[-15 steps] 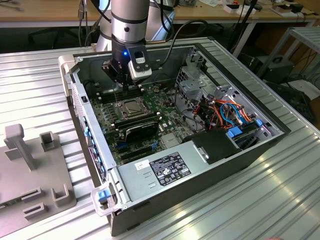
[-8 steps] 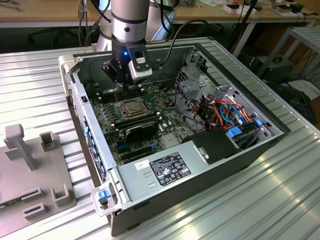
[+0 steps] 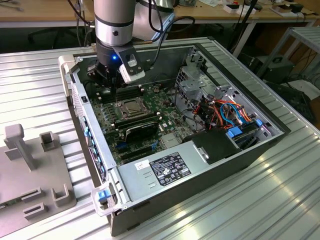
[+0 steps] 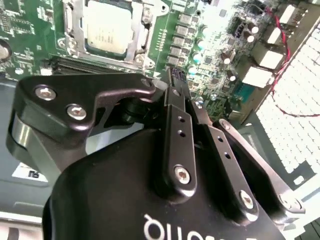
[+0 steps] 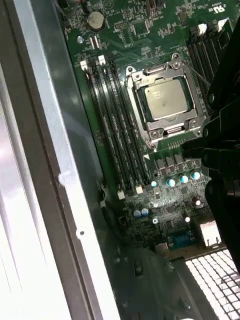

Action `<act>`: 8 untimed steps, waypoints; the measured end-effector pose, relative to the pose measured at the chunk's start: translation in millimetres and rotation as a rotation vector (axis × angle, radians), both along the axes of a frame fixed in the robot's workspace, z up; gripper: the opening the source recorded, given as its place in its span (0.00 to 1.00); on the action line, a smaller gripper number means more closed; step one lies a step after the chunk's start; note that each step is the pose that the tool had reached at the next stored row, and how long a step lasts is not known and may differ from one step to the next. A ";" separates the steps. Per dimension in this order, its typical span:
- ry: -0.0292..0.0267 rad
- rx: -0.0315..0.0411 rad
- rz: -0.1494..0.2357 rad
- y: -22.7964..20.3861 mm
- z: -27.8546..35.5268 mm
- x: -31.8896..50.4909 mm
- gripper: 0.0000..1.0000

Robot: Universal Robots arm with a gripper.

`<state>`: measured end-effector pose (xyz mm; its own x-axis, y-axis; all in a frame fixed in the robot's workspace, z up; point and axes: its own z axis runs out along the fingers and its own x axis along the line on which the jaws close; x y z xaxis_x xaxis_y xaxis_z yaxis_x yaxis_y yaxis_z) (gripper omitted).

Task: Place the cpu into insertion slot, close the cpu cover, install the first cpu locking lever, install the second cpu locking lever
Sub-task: 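Install the first cpu locking lever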

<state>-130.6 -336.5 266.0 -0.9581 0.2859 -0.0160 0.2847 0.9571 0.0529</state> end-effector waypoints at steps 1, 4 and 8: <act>0.0012 0.0005 0.000 2.6 -0.9 -0.8 0.11; 0.0020 0.0035 0.000 10.6 -2.7 -0.8 0.11; 0.0020 0.0109 0.002 19.9 -6.0 -0.8 0.11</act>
